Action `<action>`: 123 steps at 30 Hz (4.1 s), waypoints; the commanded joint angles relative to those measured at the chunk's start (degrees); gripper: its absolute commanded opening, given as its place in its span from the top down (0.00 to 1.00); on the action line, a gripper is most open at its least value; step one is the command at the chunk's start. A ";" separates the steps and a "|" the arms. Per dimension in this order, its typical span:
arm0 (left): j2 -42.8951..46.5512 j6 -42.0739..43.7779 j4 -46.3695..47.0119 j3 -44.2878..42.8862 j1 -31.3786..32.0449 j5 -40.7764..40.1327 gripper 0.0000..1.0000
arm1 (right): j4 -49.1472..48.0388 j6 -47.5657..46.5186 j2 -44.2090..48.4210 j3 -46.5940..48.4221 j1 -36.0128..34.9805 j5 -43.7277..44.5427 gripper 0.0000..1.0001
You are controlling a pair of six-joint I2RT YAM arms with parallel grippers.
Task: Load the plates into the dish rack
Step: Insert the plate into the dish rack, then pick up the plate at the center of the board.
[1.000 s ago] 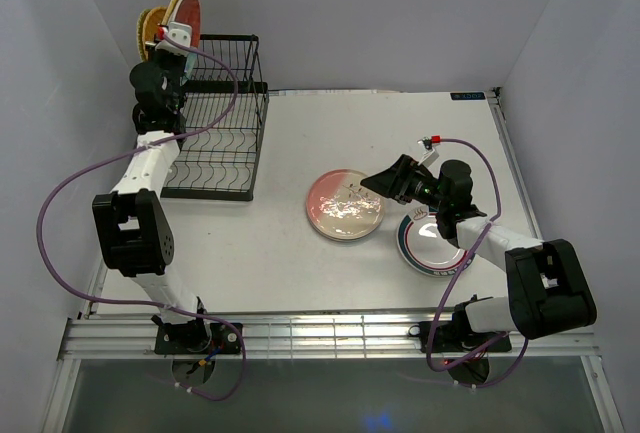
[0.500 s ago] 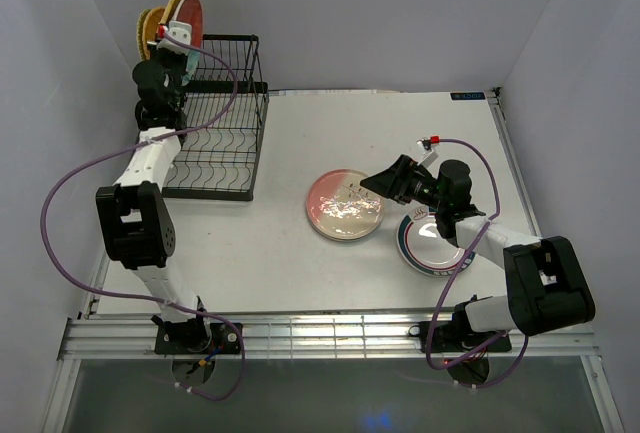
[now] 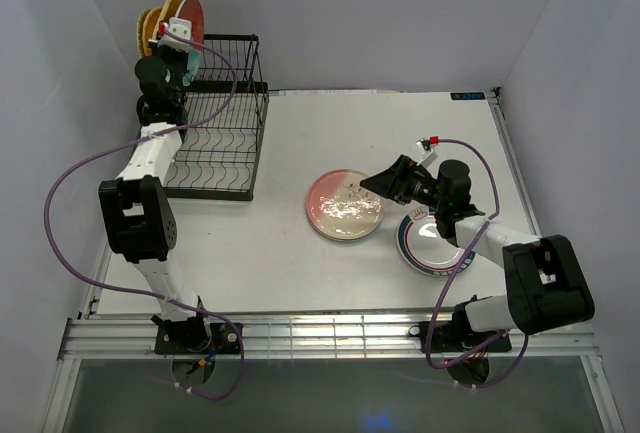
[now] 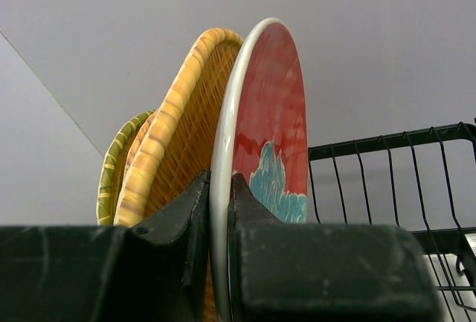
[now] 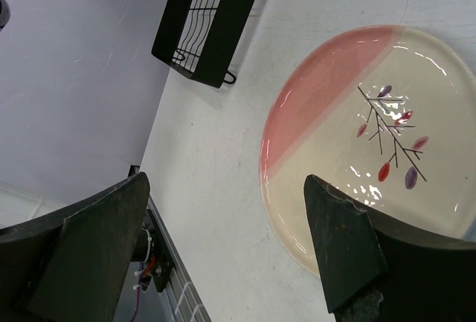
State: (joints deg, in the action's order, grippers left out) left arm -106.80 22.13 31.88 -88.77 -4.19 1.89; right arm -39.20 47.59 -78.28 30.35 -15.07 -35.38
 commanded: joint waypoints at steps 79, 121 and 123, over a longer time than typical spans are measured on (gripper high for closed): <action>39.66 -33.71 -3.93 30.48 18.51 7.77 0.05 | 7.80 -2.85 1.90 3.75 0.13 5.40 0.10; 32.71 -42.35 3.63 53.09 30.03 16.30 0.04 | 70.40 8.22 11.41 14.82 -9.54 66.49 0.10; 32.80 -42.26 3.63 53.18 30.03 16.13 0.04 | 70.49 7.78 7.10 16.93 -9.01 64.91 0.10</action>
State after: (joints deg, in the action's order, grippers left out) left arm -74.61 -20.01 34.20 -36.01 25.63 18.83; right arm 31.44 54.92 -67.35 43.51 -24.88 29.58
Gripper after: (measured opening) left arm 0.959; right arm 0.900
